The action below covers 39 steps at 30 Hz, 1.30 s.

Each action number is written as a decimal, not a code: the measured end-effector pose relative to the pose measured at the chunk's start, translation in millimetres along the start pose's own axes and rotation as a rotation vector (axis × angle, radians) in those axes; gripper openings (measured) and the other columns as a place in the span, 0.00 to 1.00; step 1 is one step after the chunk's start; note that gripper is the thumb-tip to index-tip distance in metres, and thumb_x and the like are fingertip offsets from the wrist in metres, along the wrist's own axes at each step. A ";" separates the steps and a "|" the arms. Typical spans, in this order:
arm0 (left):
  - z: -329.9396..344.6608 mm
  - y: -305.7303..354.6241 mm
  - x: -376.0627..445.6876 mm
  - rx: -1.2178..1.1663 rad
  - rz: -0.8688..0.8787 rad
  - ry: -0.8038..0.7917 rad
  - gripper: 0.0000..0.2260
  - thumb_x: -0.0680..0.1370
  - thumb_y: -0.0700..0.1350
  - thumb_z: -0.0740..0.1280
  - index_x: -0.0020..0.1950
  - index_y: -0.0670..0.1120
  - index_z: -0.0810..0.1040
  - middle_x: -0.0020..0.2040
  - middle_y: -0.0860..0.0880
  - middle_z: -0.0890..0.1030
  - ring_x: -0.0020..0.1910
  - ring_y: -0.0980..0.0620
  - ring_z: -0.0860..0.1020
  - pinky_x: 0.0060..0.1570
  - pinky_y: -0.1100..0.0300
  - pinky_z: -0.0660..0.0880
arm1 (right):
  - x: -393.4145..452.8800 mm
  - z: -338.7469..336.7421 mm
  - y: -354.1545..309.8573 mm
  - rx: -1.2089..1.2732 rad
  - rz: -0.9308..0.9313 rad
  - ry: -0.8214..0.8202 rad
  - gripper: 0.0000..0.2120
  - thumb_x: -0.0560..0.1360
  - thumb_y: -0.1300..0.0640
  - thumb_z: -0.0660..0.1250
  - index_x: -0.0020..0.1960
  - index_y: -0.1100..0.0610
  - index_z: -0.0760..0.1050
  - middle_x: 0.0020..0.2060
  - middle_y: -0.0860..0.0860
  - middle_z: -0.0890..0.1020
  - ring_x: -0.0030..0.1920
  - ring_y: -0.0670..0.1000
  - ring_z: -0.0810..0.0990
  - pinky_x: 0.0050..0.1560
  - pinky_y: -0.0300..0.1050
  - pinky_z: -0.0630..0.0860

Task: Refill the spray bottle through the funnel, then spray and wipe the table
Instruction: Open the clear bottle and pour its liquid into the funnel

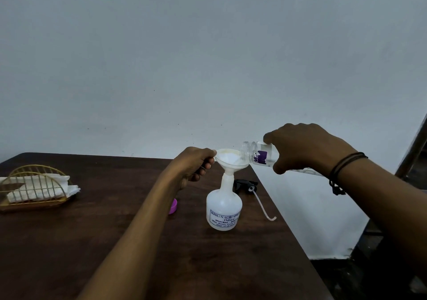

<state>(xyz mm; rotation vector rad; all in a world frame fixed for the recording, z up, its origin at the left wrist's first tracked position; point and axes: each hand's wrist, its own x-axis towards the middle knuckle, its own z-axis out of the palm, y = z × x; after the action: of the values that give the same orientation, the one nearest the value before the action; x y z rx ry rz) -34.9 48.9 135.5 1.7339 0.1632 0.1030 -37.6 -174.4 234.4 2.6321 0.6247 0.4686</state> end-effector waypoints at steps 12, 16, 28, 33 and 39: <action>-0.1 -0.7 0.2 -0.003 -0.003 -0.001 0.12 0.78 0.50 0.66 0.37 0.47 0.76 0.29 0.53 0.74 0.24 0.56 0.68 0.27 0.63 0.63 | 0.5 8.3 -4.6 -0.132 -0.063 0.130 0.22 0.70 0.50 0.69 0.64 0.49 0.72 0.51 0.50 0.77 0.53 0.55 0.77 0.45 0.46 0.63; 0.1 -0.7 0.4 -0.002 -0.008 0.001 0.12 0.78 0.50 0.66 0.37 0.46 0.77 0.29 0.52 0.74 0.25 0.56 0.68 0.27 0.63 0.63 | 1.2 10.5 -8.8 -0.186 -0.085 0.204 0.21 0.71 0.53 0.67 0.64 0.48 0.72 0.52 0.50 0.76 0.53 0.56 0.75 0.46 0.47 0.60; -1.2 -3.0 2.7 -0.004 -0.010 -0.007 0.12 0.78 0.50 0.66 0.37 0.47 0.76 0.31 0.51 0.75 0.25 0.55 0.67 0.27 0.63 0.62 | 12.6 30.3 -10.9 -0.341 -0.131 0.537 0.24 0.61 0.65 0.51 0.49 0.53 0.79 0.40 0.53 0.76 0.40 0.59 0.74 0.45 0.52 0.66; -2.3 -4.2 4.1 0.000 -0.013 -0.014 0.12 0.78 0.51 0.66 0.37 0.47 0.76 0.31 0.51 0.75 0.26 0.55 0.68 0.27 0.63 0.63 | 15.1 35.3 -11.8 -0.437 -0.123 0.590 0.28 0.65 0.68 0.44 0.53 0.55 0.77 0.47 0.56 0.77 0.47 0.62 0.76 0.59 0.60 0.69; -2.8 -5.3 5.2 0.000 -0.019 -0.023 0.12 0.78 0.51 0.66 0.36 0.47 0.76 0.31 0.51 0.75 0.26 0.55 0.67 0.27 0.63 0.62 | 17.2 37.0 -9.2 -0.442 -0.166 0.656 0.25 0.71 0.68 0.47 0.58 0.55 0.75 0.51 0.57 0.78 0.53 0.64 0.76 0.68 0.66 0.62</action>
<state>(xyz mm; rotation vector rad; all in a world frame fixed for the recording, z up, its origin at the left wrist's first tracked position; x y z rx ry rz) -30.6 53.3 130.7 1.7329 0.1630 0.0689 -11.5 -169.4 202.2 1.9674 0.8062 1.2735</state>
